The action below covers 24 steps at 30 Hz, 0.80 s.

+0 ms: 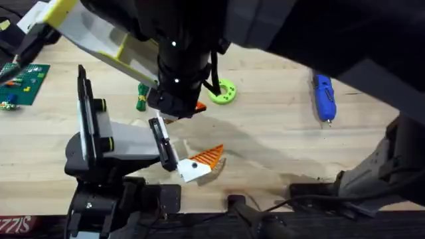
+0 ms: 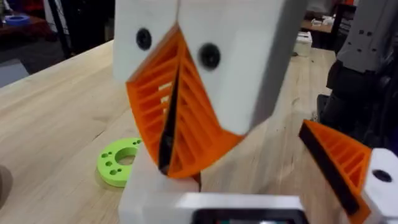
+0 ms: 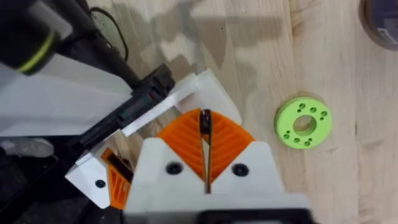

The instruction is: Pick up the gripper from the table and insert it into the empty holder that is missing its gripper. Then pick up a screw, insert it into the mounting hole, and use the screwdriver to tighten it. Finally, clean up the table by picking up the vegetable and placing it into the bucket.

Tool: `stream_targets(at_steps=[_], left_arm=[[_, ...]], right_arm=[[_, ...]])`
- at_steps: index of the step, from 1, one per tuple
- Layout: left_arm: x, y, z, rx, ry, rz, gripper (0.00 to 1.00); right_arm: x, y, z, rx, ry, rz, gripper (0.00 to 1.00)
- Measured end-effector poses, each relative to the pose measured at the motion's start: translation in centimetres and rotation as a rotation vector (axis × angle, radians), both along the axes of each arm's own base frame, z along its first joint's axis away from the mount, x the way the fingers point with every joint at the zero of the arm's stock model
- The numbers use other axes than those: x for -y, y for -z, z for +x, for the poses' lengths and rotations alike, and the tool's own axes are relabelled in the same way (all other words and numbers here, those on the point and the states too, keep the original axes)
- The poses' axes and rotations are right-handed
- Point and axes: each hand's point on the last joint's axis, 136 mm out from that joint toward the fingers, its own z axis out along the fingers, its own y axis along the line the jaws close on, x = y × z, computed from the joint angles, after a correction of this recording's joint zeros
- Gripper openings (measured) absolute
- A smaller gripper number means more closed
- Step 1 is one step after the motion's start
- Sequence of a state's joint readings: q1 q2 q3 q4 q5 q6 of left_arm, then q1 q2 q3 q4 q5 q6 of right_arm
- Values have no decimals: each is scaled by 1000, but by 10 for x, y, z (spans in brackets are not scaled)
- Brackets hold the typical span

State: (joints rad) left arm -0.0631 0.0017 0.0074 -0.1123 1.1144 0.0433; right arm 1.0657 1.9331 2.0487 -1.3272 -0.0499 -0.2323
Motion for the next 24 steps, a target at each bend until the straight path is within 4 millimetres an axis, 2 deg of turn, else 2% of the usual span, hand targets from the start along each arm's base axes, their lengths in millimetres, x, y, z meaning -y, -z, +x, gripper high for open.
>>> stream_targets(at_steps=[4,6,7,10,11,13,24], left_arm=[[0,0,0,1,0,0,983],[0,0,0,1,-3,0,983],[0,0,1,0,-4,0,983],[0,0,0,1,-2,0,983],[0,0,0,2,-1,1,983],[0,0,0,2,-1,1,983],[0,0,0,3,-1,1,983]], right_arm=[[1,0,-1,-6,-1,-2,166],[1,0,-2,-11,0,-1,326],[1,0,-3,-13,-2,-1,437],[3,1,-1,-5,-3,-13,878],[5,1,1,-2,1,-16,962],[6,1,4,-2,8,-16,992],[6,1,4,-4,14,-15,996]])
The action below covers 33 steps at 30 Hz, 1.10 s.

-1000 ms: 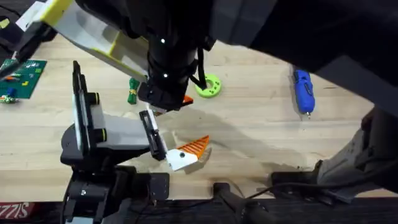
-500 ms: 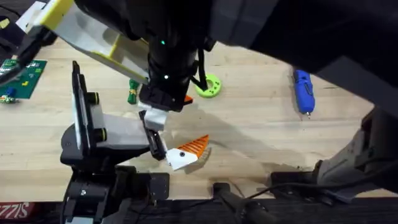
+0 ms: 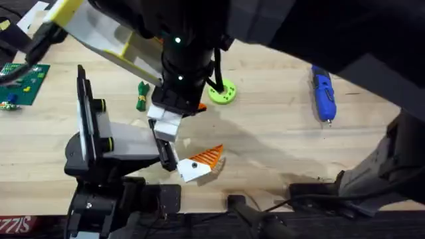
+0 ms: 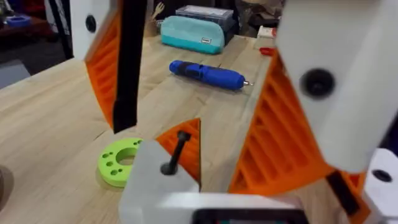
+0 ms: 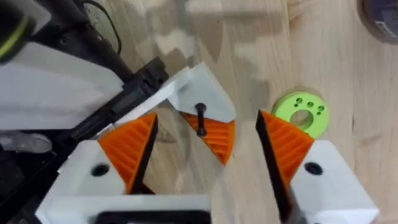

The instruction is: Pick up the gripper from the table and insert it into the empty holder that is missing its gripper. Then pick up a screw, insert it into the mounting hole, and use the screwdriver to tighten it. Finally, clean up the table by picking up the vegetable and placing it into the bucket.

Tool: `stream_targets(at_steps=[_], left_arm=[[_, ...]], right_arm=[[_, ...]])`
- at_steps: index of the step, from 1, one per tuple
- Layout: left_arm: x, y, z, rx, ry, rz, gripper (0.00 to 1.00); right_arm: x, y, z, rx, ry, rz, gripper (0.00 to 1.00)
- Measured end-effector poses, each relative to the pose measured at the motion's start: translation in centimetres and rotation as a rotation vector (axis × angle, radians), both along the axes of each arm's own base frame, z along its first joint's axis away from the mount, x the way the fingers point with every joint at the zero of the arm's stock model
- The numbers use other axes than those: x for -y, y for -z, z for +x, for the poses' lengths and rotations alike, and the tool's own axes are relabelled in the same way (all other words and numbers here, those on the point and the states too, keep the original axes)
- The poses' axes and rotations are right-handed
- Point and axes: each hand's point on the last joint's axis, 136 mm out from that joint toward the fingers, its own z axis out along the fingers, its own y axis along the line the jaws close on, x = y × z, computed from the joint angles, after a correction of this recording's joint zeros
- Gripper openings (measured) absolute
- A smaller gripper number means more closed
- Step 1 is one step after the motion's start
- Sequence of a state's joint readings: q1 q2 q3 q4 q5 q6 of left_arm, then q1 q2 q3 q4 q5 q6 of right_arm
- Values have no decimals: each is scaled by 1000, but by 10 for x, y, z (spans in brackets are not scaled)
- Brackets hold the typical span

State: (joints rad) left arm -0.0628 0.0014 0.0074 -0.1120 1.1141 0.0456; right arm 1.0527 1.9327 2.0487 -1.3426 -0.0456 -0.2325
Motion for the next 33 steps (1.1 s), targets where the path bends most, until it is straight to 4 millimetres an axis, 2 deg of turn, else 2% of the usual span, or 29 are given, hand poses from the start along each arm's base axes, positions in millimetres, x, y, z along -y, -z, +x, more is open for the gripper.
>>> stream_targets(at_steps=[23,24,27,29,30,33], left_arm=[[0,0,0,9,1,3,983],[0,0,0,9,1,3,983],[0,0,0,9,1,3,983],[0,0,0,9,1,3,983],[0,0,0,9,1,3,983],[0,0,0,9,1,3,983]], right_arm=[[0,-6,0,10,4,19,982],[0,-6,0,10,1,19,925],[-1,-6,-1,5,8,22,652],[0,-6,-1,3,14,22,356],[0,-6,-1,2,16,22,311],[0,-6,-1,0,18,19,353]])
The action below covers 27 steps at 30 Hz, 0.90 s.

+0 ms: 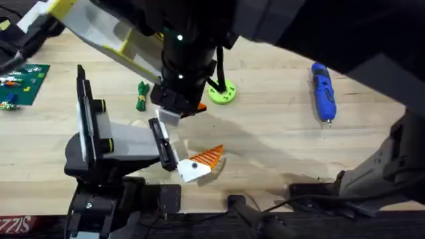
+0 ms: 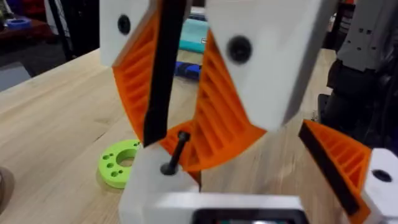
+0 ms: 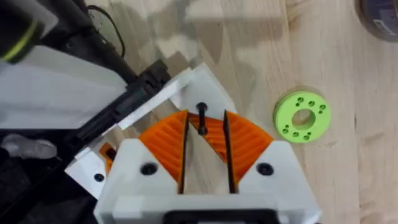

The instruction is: Pick up the gripper from the table and insert it into the empty holder that is missing its gripper. Then pick up a screw, insert it into the mounting hole, and use the screwdriver to tighten it. Finally, clean up the table by picking up the vegetable and placing it into the bucket.

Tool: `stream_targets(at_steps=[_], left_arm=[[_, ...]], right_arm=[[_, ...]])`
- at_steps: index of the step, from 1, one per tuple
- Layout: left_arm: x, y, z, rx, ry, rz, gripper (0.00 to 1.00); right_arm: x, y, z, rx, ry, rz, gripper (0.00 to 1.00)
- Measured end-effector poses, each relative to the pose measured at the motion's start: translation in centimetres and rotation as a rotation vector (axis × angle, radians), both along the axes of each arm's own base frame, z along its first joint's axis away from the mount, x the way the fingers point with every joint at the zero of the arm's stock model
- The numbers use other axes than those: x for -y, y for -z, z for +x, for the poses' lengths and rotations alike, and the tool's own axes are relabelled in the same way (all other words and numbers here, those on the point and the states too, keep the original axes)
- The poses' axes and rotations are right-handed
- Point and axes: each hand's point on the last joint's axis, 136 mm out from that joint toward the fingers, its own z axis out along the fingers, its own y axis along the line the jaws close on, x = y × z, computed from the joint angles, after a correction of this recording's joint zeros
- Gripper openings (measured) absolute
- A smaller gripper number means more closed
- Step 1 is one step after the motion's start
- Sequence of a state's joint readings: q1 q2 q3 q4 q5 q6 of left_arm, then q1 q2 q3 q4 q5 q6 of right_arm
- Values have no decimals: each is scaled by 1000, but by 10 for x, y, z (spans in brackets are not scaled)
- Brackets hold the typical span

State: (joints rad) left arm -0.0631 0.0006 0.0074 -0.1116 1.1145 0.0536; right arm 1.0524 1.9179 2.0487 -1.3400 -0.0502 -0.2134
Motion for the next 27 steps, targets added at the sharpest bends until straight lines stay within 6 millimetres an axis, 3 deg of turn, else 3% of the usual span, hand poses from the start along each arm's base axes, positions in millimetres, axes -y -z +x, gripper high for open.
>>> stream_targets(at_steps=[9,16,27], left_arm=[[0,0,0,0,0,0,983],[0,0,0,0,0,0,983],[0,0,0,0,0,0,983]], right_arm=[[3,1,-1,-8,1,-13,355],[5,1,1,-7,8,-13,211],[1,-1,7,6,16,10,72]])
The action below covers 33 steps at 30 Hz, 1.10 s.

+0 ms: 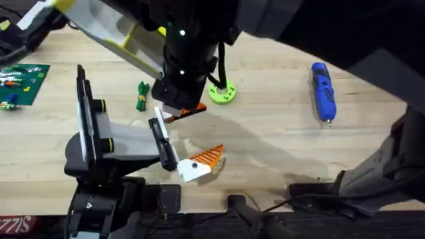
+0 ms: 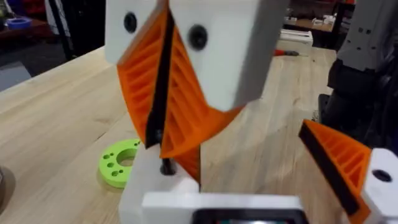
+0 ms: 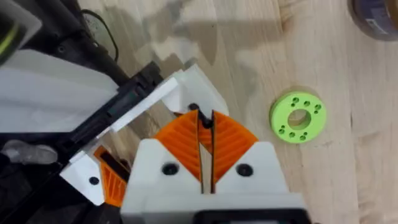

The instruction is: Pick up the gripper from the table and insert it into the empty holder that is missing its gripper. Then pick up a screw, insert it into the mounting hole, and use the screwdriver to tighten it. Finally, clean up the table by picking up the vegetable and placing it into the bucket.

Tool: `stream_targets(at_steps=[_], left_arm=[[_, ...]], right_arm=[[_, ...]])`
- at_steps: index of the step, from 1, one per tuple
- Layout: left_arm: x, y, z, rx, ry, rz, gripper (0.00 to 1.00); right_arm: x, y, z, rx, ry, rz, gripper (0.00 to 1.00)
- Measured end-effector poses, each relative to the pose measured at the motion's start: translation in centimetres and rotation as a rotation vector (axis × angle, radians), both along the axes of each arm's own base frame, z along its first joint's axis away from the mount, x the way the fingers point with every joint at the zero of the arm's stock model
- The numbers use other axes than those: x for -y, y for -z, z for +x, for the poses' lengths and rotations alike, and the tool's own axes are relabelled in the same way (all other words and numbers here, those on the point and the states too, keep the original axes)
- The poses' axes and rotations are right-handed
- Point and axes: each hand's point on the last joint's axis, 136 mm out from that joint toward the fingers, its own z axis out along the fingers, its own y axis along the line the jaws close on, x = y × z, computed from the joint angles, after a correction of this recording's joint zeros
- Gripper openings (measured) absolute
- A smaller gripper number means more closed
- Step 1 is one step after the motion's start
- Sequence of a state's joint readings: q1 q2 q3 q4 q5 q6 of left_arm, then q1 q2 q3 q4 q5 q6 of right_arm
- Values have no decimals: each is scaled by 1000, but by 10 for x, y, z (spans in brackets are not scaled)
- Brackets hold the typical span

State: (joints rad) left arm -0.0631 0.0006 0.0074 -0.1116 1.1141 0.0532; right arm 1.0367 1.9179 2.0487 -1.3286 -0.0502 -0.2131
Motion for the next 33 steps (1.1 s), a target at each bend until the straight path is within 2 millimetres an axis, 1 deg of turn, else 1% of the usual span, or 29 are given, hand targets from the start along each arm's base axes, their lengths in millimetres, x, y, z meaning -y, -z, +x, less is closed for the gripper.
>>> stream_targets(at_steps=[1,3,24,33], left_arm=[[0,0,0,0,-1,0,983],[0,0,1,-1,-3,0,983],[0,0,0,1,-3,0,983],[0,0,0,0,0,0,983]], right_arm=[[-1,0,0,2,-3,3,30],[-1,-1,0,-1,-1,6,6],[-6,-2,0,-3,-6,30,3],[-5,-2,-5,-30,-12,28,3]])
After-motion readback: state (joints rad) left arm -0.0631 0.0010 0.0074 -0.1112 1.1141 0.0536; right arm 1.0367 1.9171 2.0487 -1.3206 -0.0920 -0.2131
